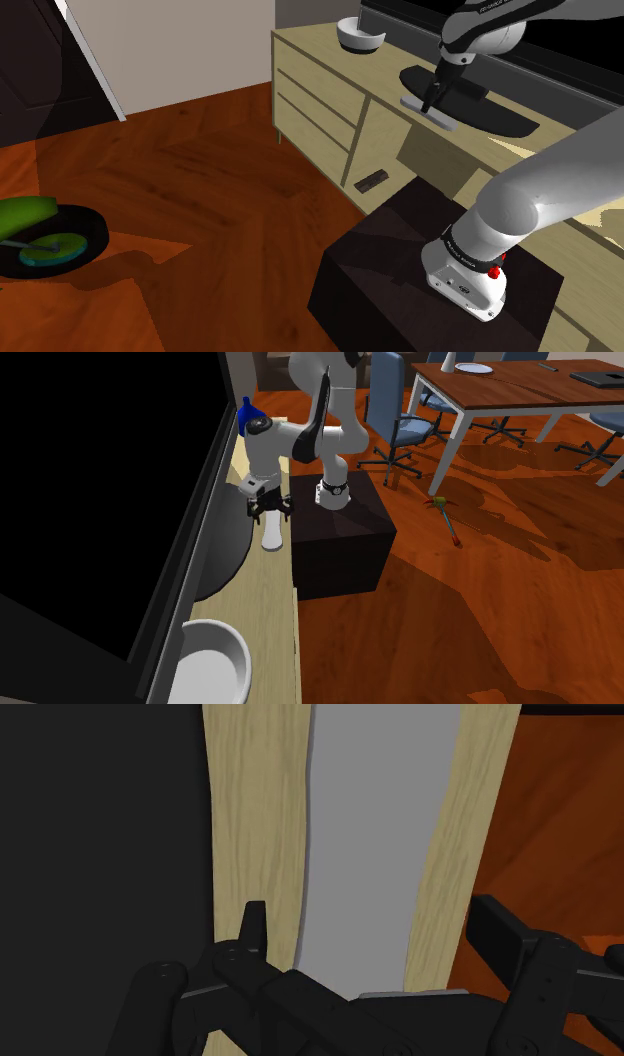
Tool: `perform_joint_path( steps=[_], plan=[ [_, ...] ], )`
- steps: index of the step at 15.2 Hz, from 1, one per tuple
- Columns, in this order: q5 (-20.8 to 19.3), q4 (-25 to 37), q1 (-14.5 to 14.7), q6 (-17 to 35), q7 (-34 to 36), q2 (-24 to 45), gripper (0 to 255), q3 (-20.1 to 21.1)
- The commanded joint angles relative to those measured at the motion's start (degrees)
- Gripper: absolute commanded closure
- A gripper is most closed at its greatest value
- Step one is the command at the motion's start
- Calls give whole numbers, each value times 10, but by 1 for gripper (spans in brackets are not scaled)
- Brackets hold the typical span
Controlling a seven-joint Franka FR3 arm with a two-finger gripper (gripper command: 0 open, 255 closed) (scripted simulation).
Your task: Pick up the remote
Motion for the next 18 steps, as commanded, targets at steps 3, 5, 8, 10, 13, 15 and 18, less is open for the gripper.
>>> perform_joint_path(
  steps=[3,5,8,10,13,15,18],
  plan=[
    [4,-10,1,23,-4,14,0,-5],
    [5,-10,1,25,-6,16,255,-6],
    [4,-9,1,24,-6,15,255,-6],
    [4,-9,1,24,-6,15,255,-6],
    [4,-9,1,23,-4,14,255,-5],
    [1,-1,0,5,-2,4,255,-2],
    [-2,12,-1,-21,1,-10,255,3]
  ],
)
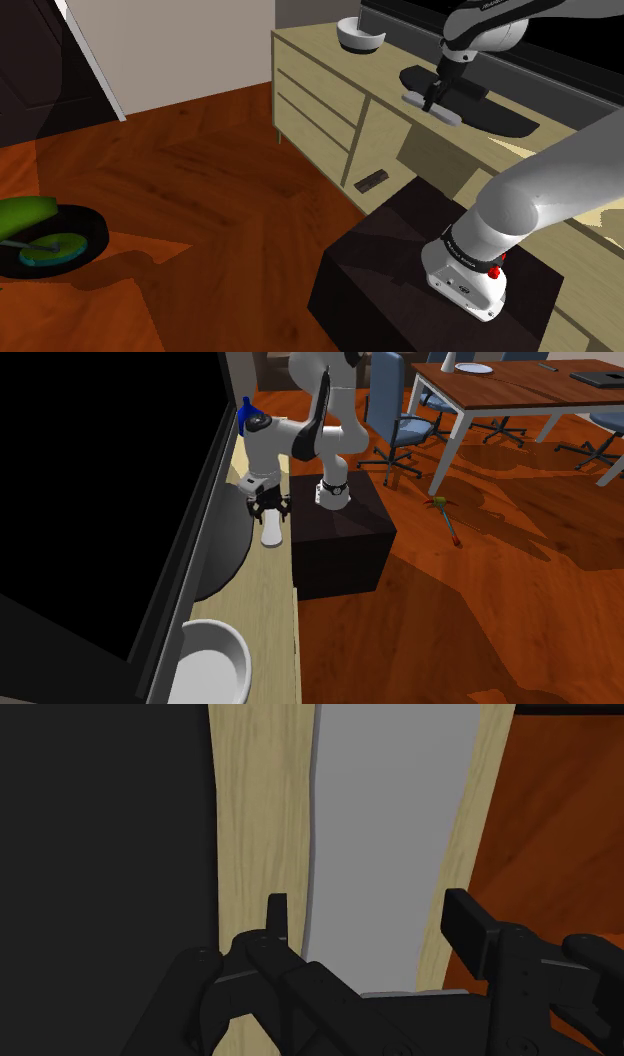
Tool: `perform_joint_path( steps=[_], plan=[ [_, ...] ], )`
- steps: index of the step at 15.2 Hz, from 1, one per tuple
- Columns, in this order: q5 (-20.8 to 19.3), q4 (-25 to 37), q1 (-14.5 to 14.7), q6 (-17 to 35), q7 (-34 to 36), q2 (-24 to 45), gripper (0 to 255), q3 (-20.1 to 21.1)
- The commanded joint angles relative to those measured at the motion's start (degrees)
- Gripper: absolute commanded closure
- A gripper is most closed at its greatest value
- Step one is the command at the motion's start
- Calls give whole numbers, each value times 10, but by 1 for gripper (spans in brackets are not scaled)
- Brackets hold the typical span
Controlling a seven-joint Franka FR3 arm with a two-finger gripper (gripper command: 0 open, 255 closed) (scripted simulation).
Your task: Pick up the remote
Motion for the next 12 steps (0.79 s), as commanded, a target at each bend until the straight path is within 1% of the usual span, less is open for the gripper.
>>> perform_joint_path(
  steps=[1,10,12],
  plan=[
    [-2,10,-1,-18,2,-9,255,3],
    [-5,56,-2,-93,8,-39,255,17],
    [-5,57,-2,-95,8,-39,255,17]
  ],
)
